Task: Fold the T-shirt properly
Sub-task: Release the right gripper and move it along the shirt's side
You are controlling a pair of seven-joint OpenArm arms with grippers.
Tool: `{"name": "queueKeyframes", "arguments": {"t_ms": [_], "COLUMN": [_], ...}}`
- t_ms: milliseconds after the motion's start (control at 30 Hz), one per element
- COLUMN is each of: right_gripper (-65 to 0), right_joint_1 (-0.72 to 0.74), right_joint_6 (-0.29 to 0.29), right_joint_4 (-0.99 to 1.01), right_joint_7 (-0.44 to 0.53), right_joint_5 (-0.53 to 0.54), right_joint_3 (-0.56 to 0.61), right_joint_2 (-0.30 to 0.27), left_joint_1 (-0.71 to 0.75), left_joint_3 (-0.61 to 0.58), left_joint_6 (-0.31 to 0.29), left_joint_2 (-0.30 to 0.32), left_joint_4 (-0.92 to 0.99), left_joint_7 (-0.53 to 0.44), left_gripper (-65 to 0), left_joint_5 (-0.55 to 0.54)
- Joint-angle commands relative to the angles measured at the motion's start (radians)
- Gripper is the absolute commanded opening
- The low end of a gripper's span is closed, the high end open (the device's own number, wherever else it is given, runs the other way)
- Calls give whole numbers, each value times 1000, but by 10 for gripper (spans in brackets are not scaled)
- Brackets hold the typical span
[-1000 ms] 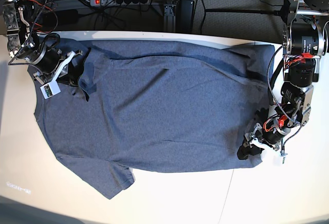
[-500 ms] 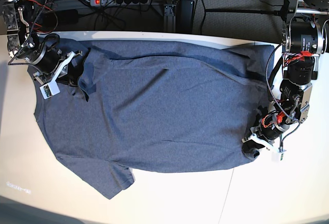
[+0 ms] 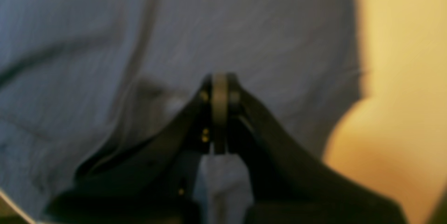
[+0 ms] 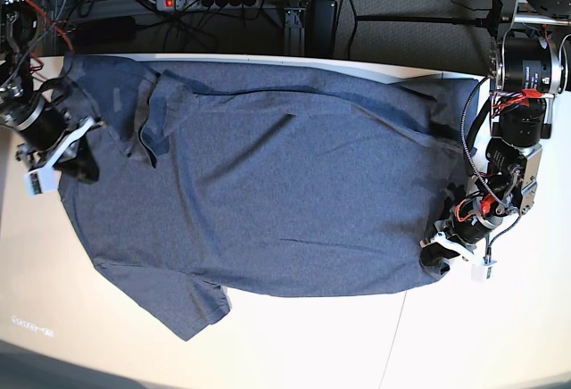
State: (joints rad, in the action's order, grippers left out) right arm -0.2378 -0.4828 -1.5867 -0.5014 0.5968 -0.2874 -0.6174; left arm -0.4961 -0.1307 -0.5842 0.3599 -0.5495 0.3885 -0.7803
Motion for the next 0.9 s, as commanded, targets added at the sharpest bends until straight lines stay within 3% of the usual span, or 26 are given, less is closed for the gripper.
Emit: {"name": "queueKeyframes", "arguments": {"t_ms": [0, 200, 533, 567, 633, 700, 867], "right_gripper": [-650, -650, -650, -625, -439, -312, -287], "right_joint_1": [12, 106, 509, 546, 607, 655, 734], "right_joint_6": [-1, 0, 15, 15, 14, 14, 14], "right_joint_4": [-11, 89, 641, 687, 771, 848, 1064], "right_joint_7": [17, 19, 35, 35, 36, 42, 51], "right_joint_5": [13, -34, -51, -43, -29, -20, 51], "right_joint_3": [-32, -113, -116, -116, -116, -116, -116], "right_joint_2": [-20, -23, -98, -102, -109, -113, -111], "left_joint_1": [-19, -19, -19, -19, -19, -19, -19], "left_joint_3": [-1, -1, -1, -1, -1, -1, -1], "left_joint_6": [-16, -16, -16, -16, -16, -16, -16], "left_joint_2": [6, 6, 5, 6, 6, 6, 6], "left_joint_4": [-5, -5, -5, -5, -5, -5, -5], "left_joint_7": [36, 47, 88, 91, 91, 91, 91], "left_gripper": [-650, -650, -650, -650, -650, -650, -650], "left_joint_5": [16, 18, 19, 19, 19, 19, 19]}}
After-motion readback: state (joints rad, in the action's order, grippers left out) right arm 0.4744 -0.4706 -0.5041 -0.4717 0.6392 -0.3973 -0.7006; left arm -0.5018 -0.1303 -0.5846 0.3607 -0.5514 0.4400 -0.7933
